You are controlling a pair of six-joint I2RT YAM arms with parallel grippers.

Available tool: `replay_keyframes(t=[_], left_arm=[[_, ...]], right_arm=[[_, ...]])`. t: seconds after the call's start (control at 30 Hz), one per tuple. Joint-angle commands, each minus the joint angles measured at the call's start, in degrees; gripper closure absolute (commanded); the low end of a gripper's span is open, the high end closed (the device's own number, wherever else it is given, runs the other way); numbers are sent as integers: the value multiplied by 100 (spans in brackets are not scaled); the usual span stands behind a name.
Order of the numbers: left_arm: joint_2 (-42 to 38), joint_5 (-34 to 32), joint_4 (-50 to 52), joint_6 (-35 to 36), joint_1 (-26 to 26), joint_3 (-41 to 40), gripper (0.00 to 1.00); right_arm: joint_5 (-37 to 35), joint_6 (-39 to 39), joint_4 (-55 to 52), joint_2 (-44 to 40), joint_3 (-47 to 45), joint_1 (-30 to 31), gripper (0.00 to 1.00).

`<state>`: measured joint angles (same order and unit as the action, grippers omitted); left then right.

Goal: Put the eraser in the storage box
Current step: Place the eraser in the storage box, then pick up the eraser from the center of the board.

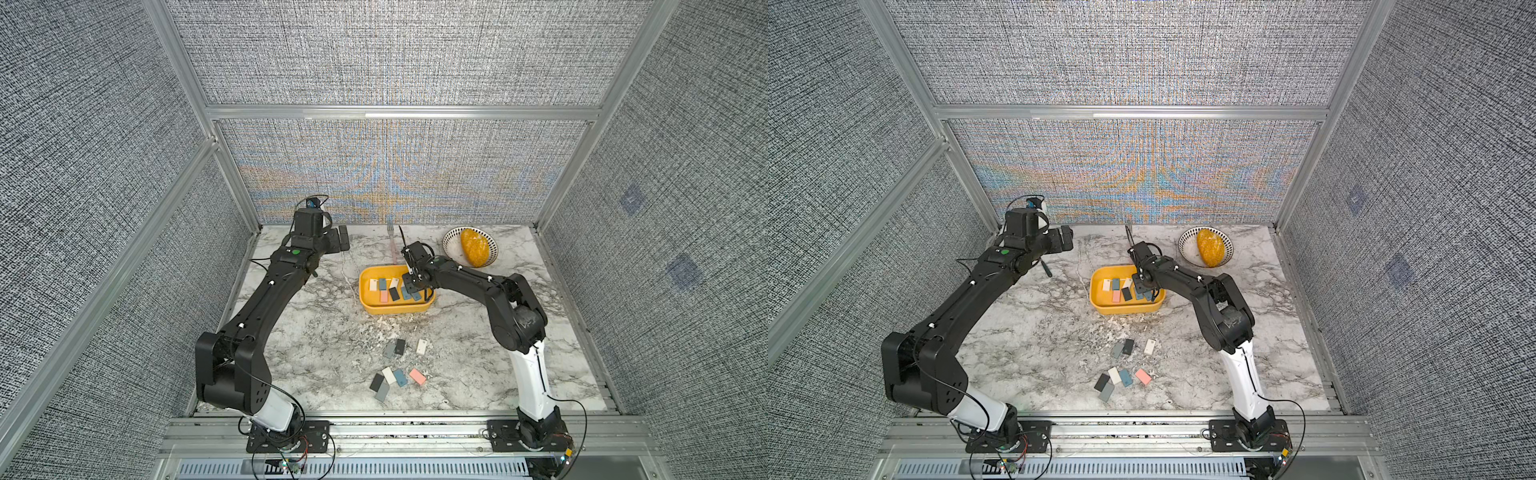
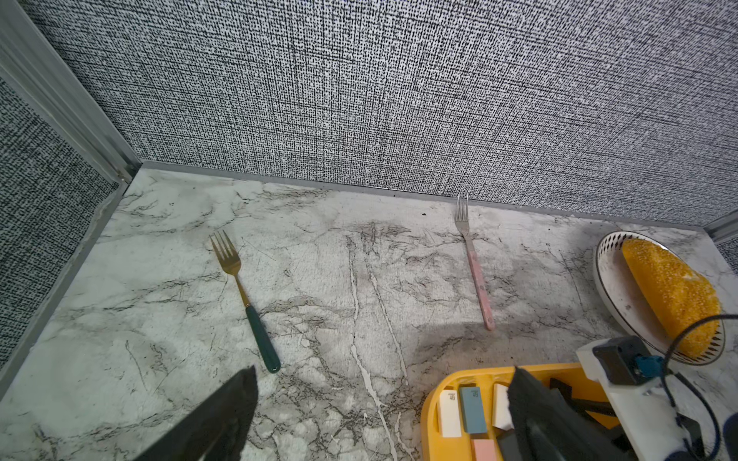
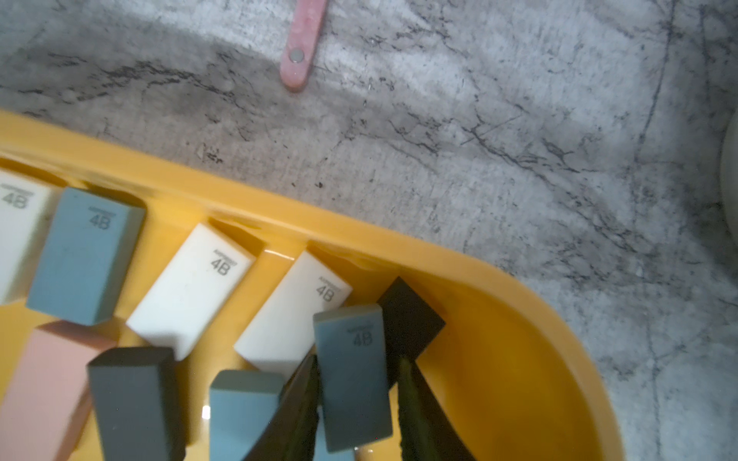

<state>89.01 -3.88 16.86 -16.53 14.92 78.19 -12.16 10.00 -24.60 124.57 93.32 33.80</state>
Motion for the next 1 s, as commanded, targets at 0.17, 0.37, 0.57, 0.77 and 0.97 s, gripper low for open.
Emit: replay_keyframes(t=[0.17,0.37,0.57,0.77,0.97], left_arm=[[-9,42,-59,38,-12,38,0],[-1,55,-66,34,-8,38,0],[-6,54,-136,36,-20,64,0],[23,133,-266,5,-14,72,0],[-27,208,-347,-60,-23,50,0]], right_arm=[[-23,45,77,-238,11,4,56],[-128,147,81,-650,-80,21,49],[-385,502,-108,-1425,-622,204,46],[-599,1179,-581,-2313,-1424,655,44],[-429,1922,-889,-2917,-2313,1058,43]])
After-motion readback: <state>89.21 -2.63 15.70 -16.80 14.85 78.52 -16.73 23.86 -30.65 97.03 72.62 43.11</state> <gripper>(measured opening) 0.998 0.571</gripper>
